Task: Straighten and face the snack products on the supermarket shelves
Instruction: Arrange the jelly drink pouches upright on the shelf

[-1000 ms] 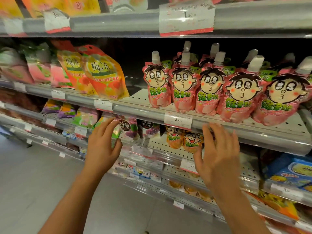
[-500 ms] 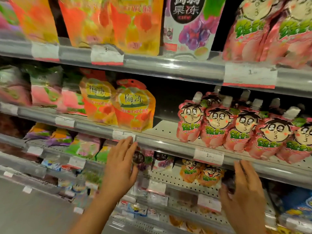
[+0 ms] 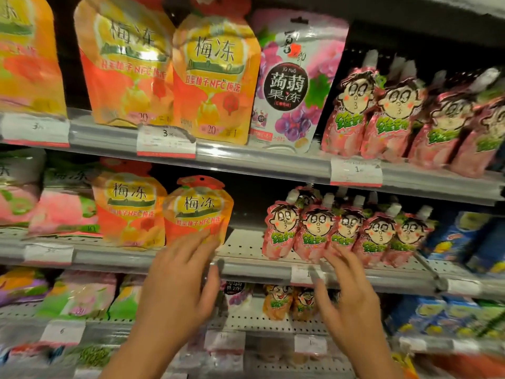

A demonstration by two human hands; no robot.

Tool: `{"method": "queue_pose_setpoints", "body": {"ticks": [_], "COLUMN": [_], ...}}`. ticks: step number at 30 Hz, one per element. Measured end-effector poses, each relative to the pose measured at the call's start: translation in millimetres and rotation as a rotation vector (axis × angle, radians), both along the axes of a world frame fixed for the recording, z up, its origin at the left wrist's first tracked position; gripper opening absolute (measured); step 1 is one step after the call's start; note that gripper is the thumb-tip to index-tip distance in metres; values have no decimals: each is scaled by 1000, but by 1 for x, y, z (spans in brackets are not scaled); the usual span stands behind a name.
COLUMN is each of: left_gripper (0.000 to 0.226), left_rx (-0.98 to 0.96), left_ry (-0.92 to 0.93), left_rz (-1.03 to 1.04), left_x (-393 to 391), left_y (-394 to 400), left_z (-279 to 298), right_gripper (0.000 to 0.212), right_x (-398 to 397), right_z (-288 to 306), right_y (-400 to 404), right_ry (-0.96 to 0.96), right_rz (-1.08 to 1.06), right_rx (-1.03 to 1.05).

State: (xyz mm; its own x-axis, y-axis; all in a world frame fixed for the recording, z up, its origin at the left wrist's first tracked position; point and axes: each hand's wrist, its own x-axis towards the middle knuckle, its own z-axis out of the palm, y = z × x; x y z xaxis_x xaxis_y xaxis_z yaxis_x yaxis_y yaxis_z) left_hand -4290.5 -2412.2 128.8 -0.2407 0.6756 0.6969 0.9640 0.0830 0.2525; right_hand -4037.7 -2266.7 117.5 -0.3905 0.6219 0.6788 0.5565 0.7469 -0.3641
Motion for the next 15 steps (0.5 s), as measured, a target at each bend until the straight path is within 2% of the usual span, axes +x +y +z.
{"method": "queue_pose_setpoints", "body": {"ticks": [3,7,11,15], "left_gripper": [44,58,66,71], "left_rx": [231,275,108,4], "left_ry": [78,209,194,173], "left_rz": [-67,21,109,132], "left_x": [5,-1,-7,-11], "left_y": [4,21,38,42], "left_z": [49,79,82,76], "right_gripper": [37,31,31,58], "right_x": [-17,-31,-50,-78], "right_z": [71,158,227,261], "right_y": [-8,-8,2,32], "right_ry": [146,306,412,440], "right_rz": [85,148,164,218], "right_rx": [213,284,90,-212]}}
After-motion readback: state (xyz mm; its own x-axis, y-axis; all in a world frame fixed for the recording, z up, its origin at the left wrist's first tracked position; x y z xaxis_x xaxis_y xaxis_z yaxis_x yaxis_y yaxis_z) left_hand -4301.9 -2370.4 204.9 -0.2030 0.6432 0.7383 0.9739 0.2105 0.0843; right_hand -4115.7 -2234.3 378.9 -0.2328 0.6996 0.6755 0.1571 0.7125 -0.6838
